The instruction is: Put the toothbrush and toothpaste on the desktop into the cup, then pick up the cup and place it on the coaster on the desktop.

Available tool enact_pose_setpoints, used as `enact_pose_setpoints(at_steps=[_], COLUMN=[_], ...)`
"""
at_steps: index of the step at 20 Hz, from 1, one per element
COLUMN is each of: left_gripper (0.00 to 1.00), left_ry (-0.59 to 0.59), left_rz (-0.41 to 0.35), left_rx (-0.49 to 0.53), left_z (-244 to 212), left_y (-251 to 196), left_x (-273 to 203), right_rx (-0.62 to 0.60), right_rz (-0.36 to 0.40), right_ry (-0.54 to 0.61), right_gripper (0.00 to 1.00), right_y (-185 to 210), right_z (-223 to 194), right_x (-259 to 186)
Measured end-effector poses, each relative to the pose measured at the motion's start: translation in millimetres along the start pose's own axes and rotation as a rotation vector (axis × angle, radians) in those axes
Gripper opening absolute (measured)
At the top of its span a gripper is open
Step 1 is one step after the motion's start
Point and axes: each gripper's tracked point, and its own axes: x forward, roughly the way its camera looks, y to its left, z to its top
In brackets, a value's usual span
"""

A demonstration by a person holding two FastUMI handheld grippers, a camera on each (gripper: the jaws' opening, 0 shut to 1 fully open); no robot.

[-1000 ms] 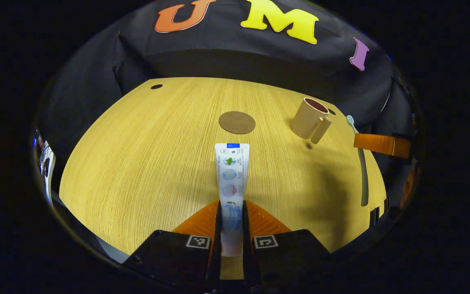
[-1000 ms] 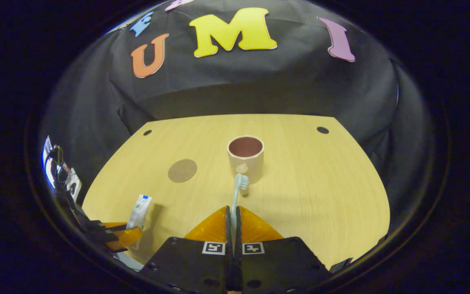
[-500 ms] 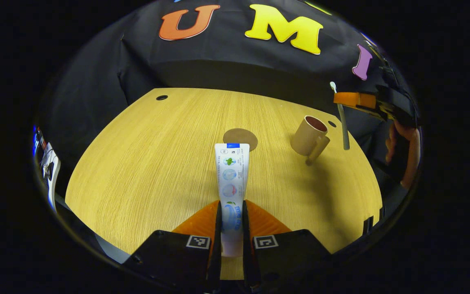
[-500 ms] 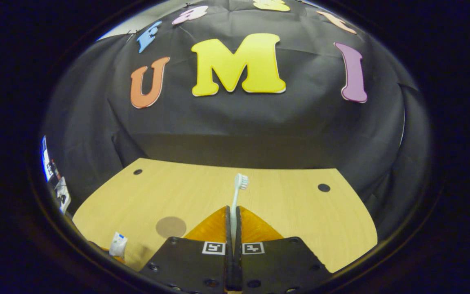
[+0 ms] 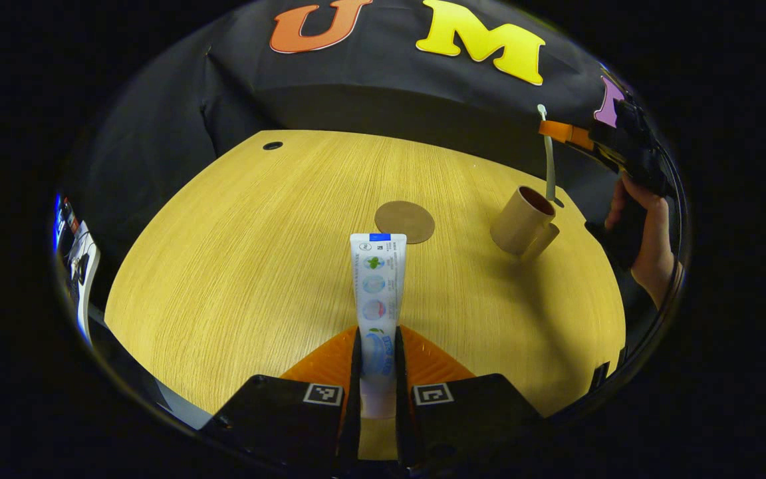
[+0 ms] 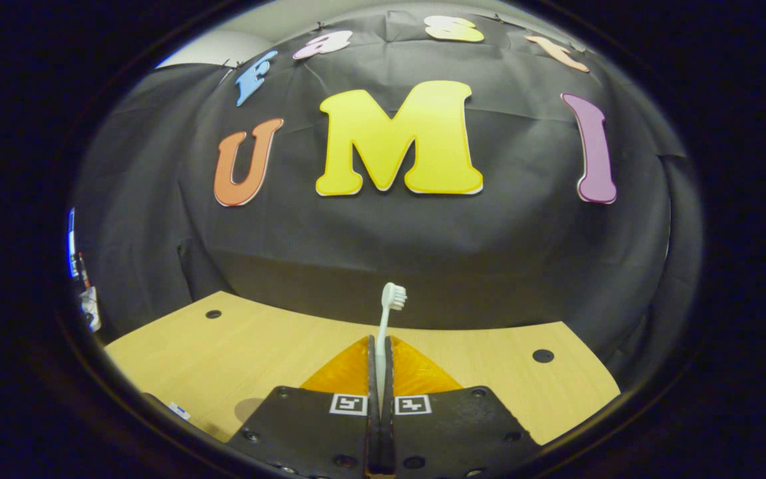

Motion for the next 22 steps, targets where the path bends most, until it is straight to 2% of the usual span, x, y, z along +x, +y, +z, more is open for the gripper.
enact_pose_setpoints(at_steps=[7, 12, 16, 19, 20, 22], left_gripper=[0.25, 0.25, 0.25, 0.25, 0.25, 0.24], left_ry=[0.011, -0.014, -0.050, -0.100, -0.132, -0.204], left_rz=[0.012, 0.020, 0.015, 0.015, 0.021, 0.014], left_rx=[0.010, 0.037, 0.052, 0.063, 0.069, 0.085], left_z=[-0.5, 4.2, 12.6, 20.6, 28.4, 51.5], left_y=[-1.0, -3.9, -9.2, -13.5, -15.5, -26.0], left_x=[5.6, 2.2, -0.4, -13.3, -17.5, -22.1], right_rx=[-0.022, -0.027, -0.029, -0.023, -0.030, -0.031], right_rz=[-0.020, -0.023, -0.021, -0.017, -0.020, -0.034], right_ry=[-0.034, -0.030, -0.032, -0.035, -0.038, -0.037], right_gripper=[0.00, 0.06, 0.07, 0.39, 0.34, 0.40], right_y=[-9.9, -12.0, -12.5, -12.3, -13.6, -19.7], right_z=[-13.4, -24.8, -25.5, -17.6, -13.2, -8.6], right_x=[26.6, 17.0, 2.1, -14.6, -22.0, -38.5])
